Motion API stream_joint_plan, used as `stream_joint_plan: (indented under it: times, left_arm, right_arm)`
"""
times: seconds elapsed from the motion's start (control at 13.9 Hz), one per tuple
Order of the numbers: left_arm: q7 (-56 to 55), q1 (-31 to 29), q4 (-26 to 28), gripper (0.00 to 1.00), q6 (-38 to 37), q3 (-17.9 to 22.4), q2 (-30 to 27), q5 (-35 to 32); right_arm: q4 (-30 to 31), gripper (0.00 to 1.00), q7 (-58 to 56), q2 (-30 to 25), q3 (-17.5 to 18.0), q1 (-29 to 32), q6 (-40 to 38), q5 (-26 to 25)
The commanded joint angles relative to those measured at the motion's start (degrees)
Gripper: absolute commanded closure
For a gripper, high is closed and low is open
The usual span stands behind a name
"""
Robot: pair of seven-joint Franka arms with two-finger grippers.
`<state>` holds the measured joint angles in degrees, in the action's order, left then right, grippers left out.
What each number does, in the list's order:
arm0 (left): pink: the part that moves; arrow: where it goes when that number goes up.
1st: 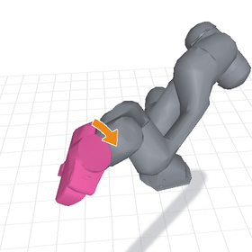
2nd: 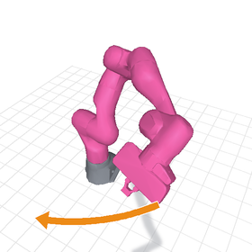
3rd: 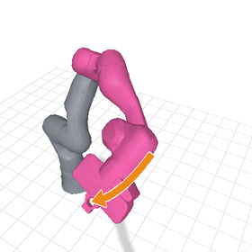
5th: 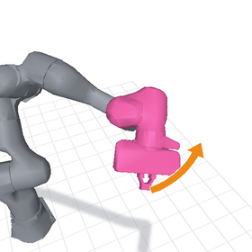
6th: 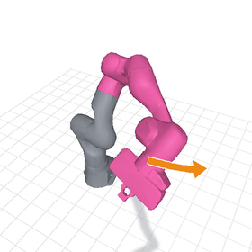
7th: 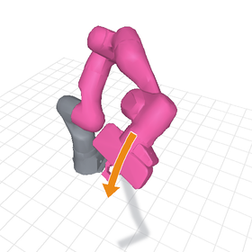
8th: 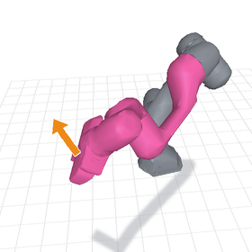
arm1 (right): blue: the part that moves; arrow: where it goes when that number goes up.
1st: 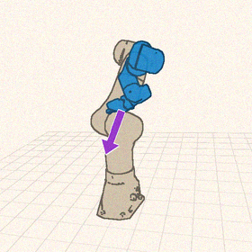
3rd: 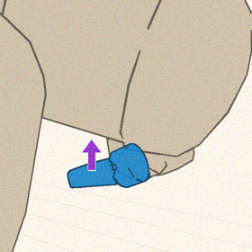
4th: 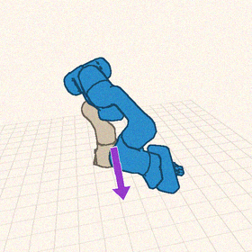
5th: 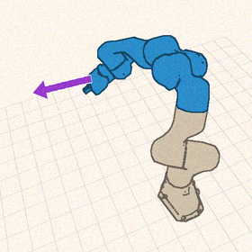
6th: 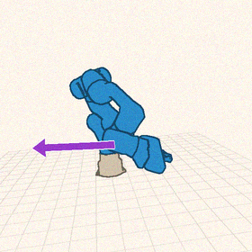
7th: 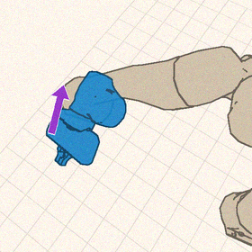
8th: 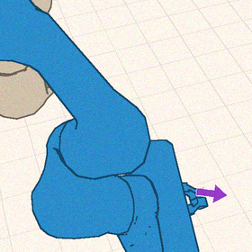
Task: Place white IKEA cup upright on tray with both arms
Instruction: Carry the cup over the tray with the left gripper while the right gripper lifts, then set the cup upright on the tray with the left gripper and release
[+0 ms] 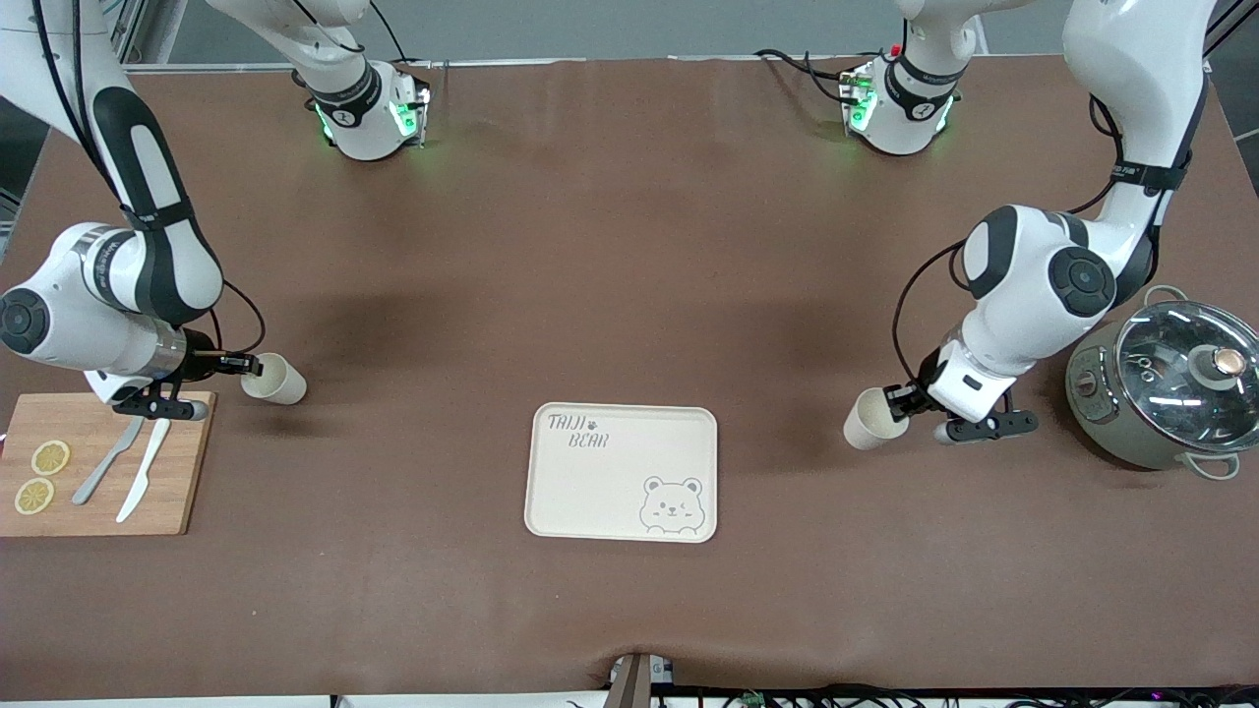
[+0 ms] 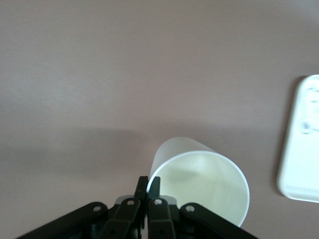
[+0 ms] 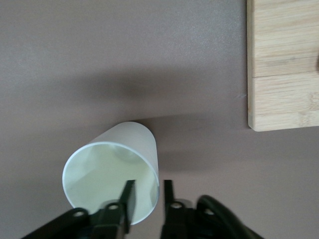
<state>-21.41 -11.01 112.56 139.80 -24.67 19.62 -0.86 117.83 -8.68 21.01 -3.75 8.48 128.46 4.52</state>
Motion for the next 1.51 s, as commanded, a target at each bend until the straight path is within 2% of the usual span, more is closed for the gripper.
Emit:
stream_joint_plan:
  times: [0.0,0.29,0.5,0.72,1.0,1.22,1.29,1.36,1.44]
  left_arm:
    - [-5.72,3.08,-4.88,1.00,-3.30,-1.08,1.38,0.51]
    - [-18.55,10.20,-12.87,1.00,-3.30,-0.91,7.08,0.07]
    - [-26.20,15.30,-20.33,1.00,-3.30,-0.55,13.67,0.07]
    - [-34.20,21.70,-27.03,1.00,-2.96,2.07,20.88,-0.45]
    - [-40.63,33.05,-28.89,1.00,0.63,12.00,25.72,-0.81]
    - [-42.22,34.03,-28.89,1.00,2.85,12.54,27.22,-0.99]
    - [-42.91,34.12,-28.80,0.83,2.85,12.54,27.05,-0.99]
    - [-42.49,34.04,-28.80,0.54,2.85,12.63,26.96,-1.42]
    - [-42.22,34.21,-28.97,0.05,2.85,12.63,26.70,-2.30]
  right_arm:
    - [0.47,0.99,-0.02,0.35,0.85,1.19,1.35,0.84]
    - [0.03,1.00,-0.28,0.17,0.76,1.28,0.92,0.84]
    - [-0.93,1.00,-0.37,-0.27,0.76,1.10,-0.22,0.84]
    - [-6.54,1.00,-0.28,-0.35,0.76,0.84,-9.24,0.84]
    - [-16.12,1.00,0.51,-0.18,0.93,-1.17,-21.30,0.84]
    - [-19.47,1.00,7.33,0.08,0.93,-4.42,-22.99,0.84]
    - [-20.09,1.00,10.50,0.08,0.93,-5.83,-23.34,0.93]
    - [-20.62,1.00,13.23,0.17,1.02,-7.14,-23.69,1.10]
    - [-21.14,1.00,15.60,0.17,1.02,-8.64,-23.70,1.19]
